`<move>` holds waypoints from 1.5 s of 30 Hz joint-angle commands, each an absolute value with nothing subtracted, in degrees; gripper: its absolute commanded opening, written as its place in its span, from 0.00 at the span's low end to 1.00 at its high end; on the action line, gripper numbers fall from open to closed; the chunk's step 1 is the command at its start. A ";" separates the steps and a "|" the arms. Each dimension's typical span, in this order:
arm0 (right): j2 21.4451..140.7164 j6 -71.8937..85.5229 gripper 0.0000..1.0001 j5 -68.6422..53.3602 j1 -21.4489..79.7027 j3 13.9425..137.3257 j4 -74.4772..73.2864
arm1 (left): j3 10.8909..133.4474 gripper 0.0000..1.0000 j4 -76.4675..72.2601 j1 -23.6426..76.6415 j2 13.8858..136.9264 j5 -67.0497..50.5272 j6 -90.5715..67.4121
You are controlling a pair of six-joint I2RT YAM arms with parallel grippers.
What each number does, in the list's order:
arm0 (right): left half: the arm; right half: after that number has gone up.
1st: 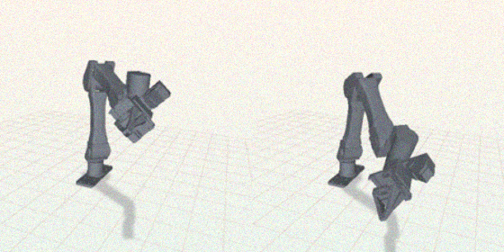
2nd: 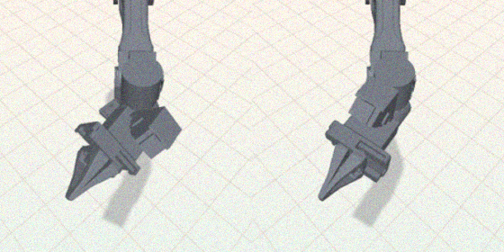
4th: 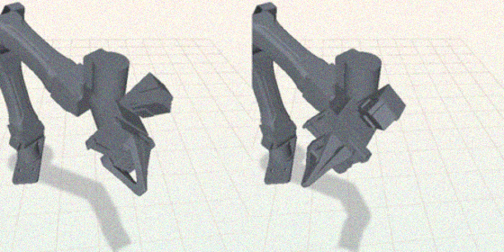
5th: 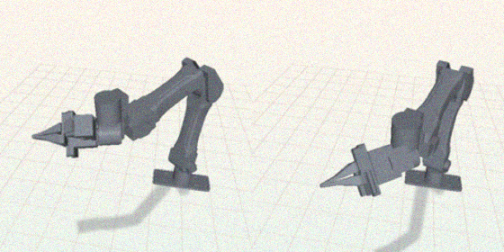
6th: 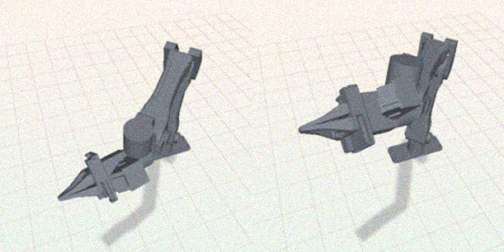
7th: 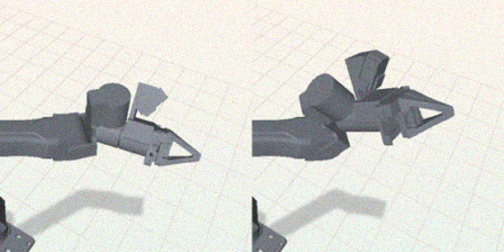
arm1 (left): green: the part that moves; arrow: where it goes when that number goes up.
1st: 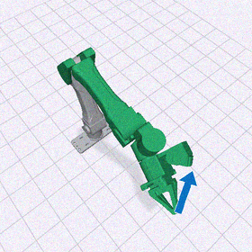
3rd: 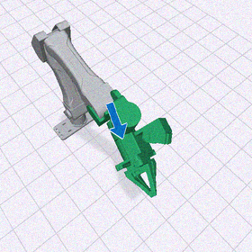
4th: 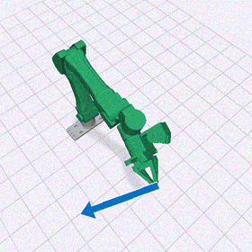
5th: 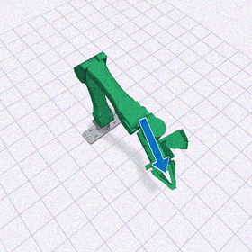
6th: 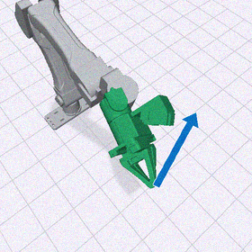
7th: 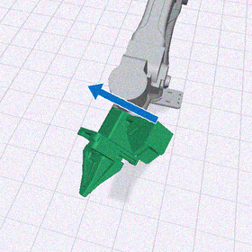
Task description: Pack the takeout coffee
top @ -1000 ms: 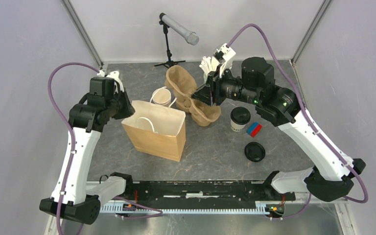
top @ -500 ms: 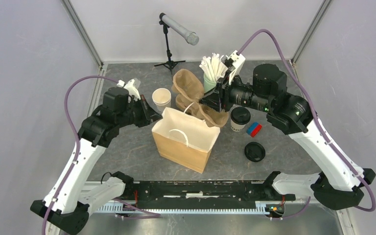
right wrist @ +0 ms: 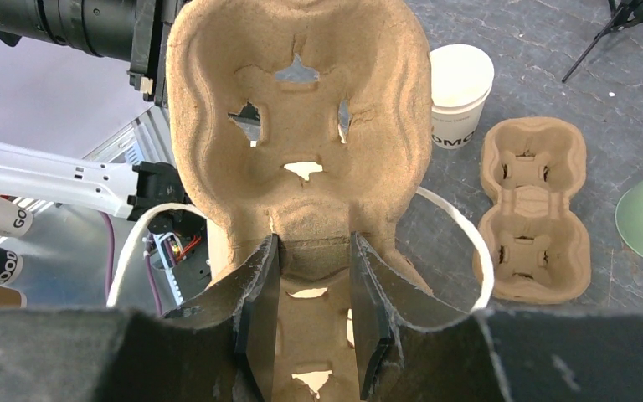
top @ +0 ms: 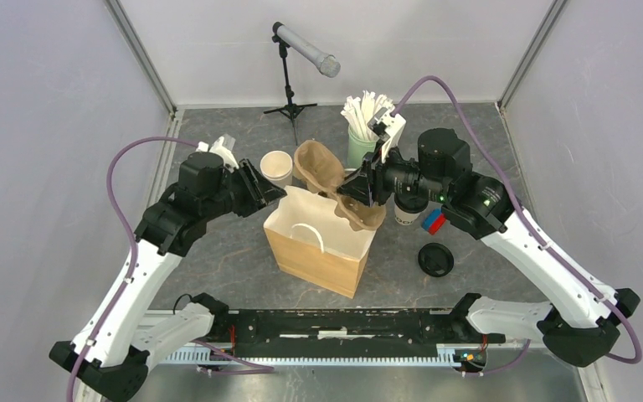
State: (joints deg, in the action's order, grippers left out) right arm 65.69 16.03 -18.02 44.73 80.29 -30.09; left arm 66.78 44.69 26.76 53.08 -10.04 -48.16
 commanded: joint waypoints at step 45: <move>63.37 10.90 0.37 -17.12 50.71 70.54 -18.48 | 63.37 0.52 45.97 26.85 49.64 -14.06 -42.33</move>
State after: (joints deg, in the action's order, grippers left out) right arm 63.92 12.78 -18.26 50.30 71.37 -21.30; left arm 62.81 47.88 26.76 49.76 -12.58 -45.63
